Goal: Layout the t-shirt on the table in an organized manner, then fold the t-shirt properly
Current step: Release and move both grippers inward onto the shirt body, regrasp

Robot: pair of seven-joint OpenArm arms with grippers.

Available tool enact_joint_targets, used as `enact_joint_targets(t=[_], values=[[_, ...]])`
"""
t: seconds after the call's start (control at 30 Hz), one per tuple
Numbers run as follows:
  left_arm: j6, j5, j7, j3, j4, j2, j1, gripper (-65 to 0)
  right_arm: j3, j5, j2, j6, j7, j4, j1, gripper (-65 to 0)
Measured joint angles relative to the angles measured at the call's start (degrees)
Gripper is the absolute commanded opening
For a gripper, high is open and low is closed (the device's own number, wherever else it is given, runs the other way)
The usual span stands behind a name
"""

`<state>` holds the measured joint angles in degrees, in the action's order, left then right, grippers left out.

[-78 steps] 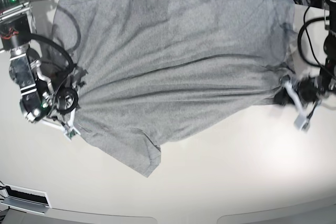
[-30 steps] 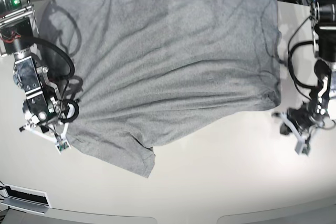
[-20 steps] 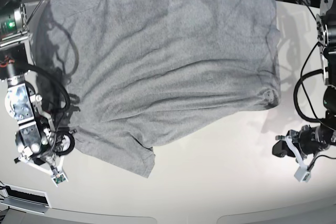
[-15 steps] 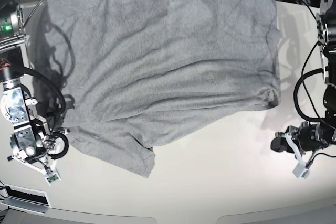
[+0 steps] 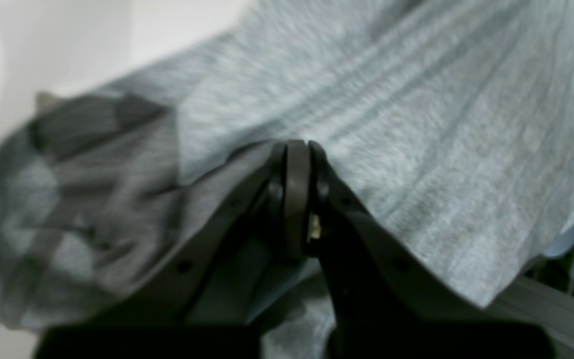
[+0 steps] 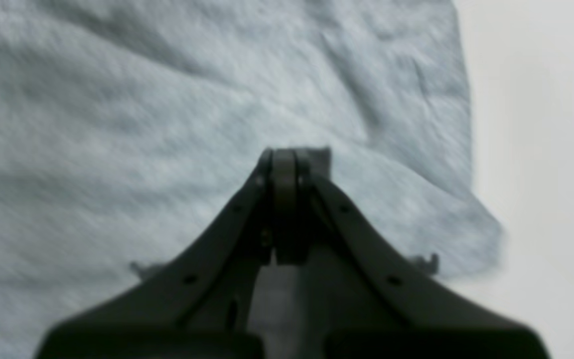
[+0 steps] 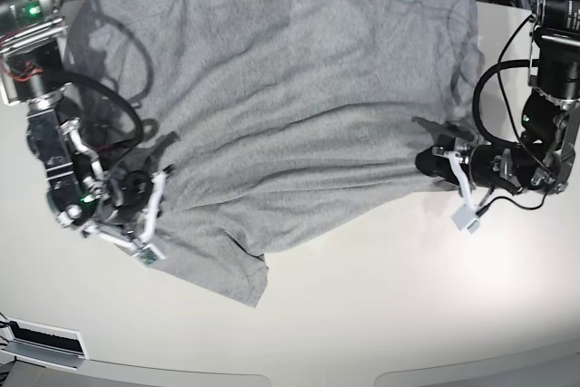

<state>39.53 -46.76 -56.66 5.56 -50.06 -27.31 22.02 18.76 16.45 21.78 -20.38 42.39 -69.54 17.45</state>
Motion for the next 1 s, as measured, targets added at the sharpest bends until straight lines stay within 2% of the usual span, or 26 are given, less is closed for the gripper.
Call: enact_joint_targets(t=[0.13, 0.33, 0.4, 0.53, 0.67, 0.73, 0.8, 0.83, 0.93, 1.0], values=[[0.0, -0.2, -3.0, 4.3, -3.2, -0.3, -2.3, -65.0, 0.0, -0.3, -0.5, -0.7, 4.2, 0.0, -2.0, -65.0], [0.1, 1.4, -0.2, 6.9, -6.5, -0.4, -5.3, -65.0, 0.0, -0.4, 0.0, -1.5, 6.0, 0.0, -4.0, -65.0], [0.2, 3.3, 4.2, 6.7, -6.7, -0.6, -7.3, -65.0, 0.0, -0.5, -0.3, -1.5, 6.8, 0.0, -5.6, -65.0], [1.8, 11.4, 15.3, 6.7, -7.0, -0.7, -9.8, -65.0, -0.1, -0.2, 0.0, -2.1, 4.5, -0.1, -7.0, -65.0], [1.8, 18.0, 24.2, 6.7, -7.2, -0.7, -11.6, -65.0, -0.1, -0.4, -0.3, -1.9, 2.1, -0.2, -7.6, -65.0], [1.7, 22.9, 30.5, 6.7, -7.2, -0.5, -11.8, -65.0, -0.1, 0.0, -0.4, -1.2, 1.2, -0.2, -7.7, -65.0], [-0.2, 27.3, 36.5, 6.8, -7.1, -0.4, -11.8, -65.0, -0.1, -0.8, -0.5, -1.0, -1.3, -0.2, -7.4, -65.0], [-1.5, 28.4, 37.4, 6.8, -7.0, -0.1, -11.5, -65.0, -0.1, -1.0, -0.7, -0.7, -3.3, -0.1, -7.5, -65.0], [-5.6, 32.3, 37.2, 6.8, -6.9, 1.3, -9.6, -65.0, -0.1, -2.9, -1.2, 0.1, -5.6, -0.1, -7.6, -65.0], [-8.7, 36.2, 38.0, 6.9, -6.8, 2.3, -8.3, -65.0, -0.1, -5.0, -1.7, 2.0, -5.6, 0.2, -7.4, -65.0]])
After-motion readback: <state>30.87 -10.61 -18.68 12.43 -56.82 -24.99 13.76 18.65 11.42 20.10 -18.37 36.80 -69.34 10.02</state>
